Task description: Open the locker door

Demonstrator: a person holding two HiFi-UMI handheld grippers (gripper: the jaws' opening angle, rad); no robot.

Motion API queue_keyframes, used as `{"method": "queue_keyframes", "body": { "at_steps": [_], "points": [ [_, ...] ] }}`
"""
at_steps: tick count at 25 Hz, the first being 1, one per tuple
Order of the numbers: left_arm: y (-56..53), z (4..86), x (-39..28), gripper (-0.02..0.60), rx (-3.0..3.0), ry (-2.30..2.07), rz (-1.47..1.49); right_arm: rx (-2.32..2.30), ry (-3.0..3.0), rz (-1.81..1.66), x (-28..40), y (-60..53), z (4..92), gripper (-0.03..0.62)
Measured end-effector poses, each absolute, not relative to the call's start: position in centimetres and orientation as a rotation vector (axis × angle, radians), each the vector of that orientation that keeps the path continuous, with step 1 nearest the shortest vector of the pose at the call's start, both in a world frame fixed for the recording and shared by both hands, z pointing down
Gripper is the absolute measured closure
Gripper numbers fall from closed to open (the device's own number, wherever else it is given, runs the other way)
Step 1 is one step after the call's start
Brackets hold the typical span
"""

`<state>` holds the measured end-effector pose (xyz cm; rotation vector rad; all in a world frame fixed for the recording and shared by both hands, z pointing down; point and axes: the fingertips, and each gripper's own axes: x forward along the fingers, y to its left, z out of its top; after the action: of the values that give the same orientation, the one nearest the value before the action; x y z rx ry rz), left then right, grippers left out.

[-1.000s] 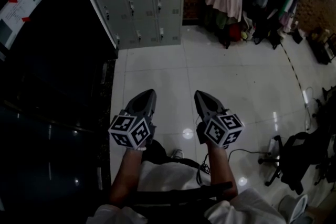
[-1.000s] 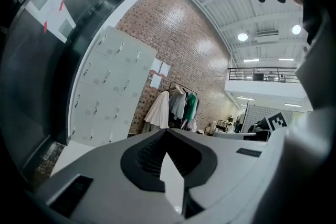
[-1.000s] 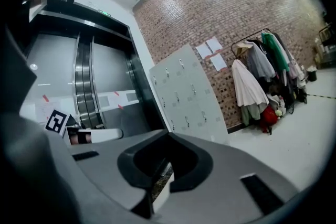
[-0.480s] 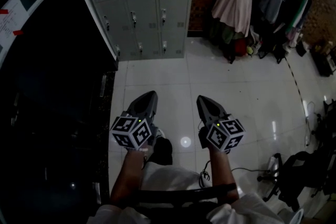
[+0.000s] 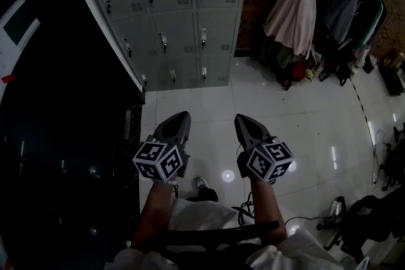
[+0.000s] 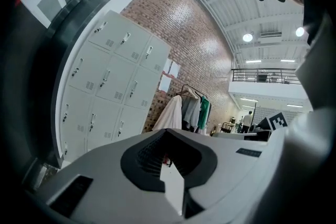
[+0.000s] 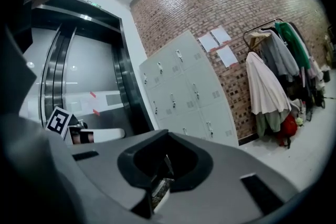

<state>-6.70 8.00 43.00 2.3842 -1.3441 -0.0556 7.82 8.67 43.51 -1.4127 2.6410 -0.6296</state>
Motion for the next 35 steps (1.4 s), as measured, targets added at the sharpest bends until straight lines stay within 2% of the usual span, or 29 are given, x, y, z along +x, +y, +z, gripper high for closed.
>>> {"method": "queue_keyframes", "body": {
  "at_steps": [17, 35],
  "points": [
    [-7.0, 43.0, -9.9, 0.583, 2.428, -1.271, -0.059, -1.407, 2.693, -0.612, 2.8, -6.7, 44.3, 0.589],
    [-30.9, 41.6, -10.1, 0.586, 2.384, -1.421, -0.086, -1.214, 2.755, -0.517, 1.4, -32.8, 42.1, 0.567]
  ]
}}
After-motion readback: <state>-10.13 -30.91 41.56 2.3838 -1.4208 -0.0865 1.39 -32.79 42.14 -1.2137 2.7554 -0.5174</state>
